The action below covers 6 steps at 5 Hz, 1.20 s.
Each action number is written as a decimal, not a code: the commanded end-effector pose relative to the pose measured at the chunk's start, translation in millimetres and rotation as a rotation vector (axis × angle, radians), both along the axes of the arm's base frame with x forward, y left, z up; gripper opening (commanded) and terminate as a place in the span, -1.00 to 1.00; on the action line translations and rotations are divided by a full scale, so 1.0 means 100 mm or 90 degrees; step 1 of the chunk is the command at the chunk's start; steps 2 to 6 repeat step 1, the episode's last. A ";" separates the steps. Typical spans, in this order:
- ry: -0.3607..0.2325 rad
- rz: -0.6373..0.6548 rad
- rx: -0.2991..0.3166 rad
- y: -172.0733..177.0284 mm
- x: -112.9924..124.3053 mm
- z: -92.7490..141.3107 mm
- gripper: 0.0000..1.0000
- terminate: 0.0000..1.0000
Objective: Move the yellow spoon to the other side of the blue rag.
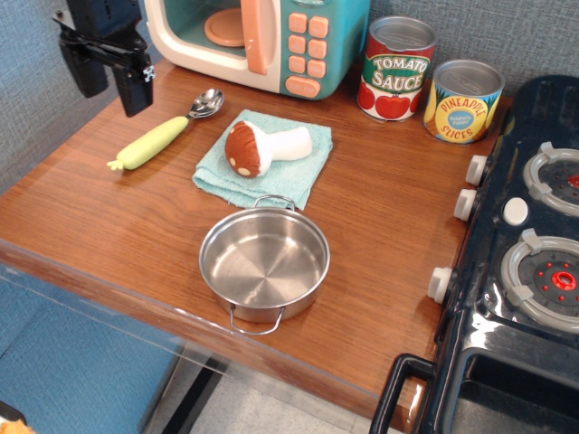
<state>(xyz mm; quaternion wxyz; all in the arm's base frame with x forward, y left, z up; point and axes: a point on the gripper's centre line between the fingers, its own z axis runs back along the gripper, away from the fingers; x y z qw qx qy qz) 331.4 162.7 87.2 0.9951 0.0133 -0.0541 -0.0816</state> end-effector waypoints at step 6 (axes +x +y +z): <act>-0.039 -0.002 0.021 -0.01 0.00 0.27 1.00 1.00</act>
